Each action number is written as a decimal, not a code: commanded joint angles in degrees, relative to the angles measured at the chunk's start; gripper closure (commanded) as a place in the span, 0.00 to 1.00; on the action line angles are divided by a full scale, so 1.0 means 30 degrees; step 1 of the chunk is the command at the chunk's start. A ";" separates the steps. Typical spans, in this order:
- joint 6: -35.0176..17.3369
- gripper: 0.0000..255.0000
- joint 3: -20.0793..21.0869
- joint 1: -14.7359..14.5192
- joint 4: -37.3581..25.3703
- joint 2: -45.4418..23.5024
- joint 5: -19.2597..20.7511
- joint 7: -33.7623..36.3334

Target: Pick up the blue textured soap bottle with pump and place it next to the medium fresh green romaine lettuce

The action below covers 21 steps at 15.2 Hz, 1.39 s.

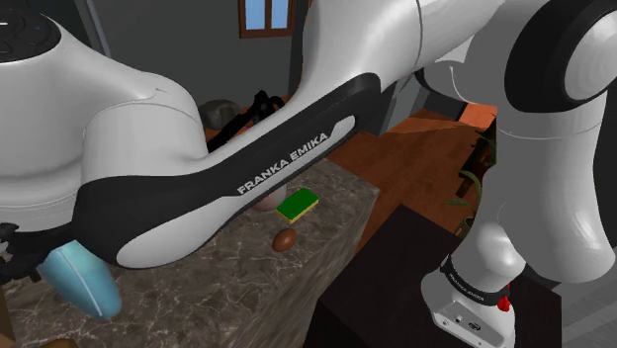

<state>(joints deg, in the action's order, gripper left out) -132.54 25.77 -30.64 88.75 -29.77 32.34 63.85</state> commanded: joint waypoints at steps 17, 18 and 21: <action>-0.1722 0.00 -0.0595 -0.0260 0.0877 -0.0954 0.0985 0.0988; -0.1726 0.00 -0.0595 -0.0260 0.0883 -0.0952 0.0986 0.0991; -0.1722 0.00 -0.0595 -0.0262 0.0875 -0.0955 0.0986 0.0991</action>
<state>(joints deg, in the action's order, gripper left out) -137.70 23.98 -31.43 91.38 -32.63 35.30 66.82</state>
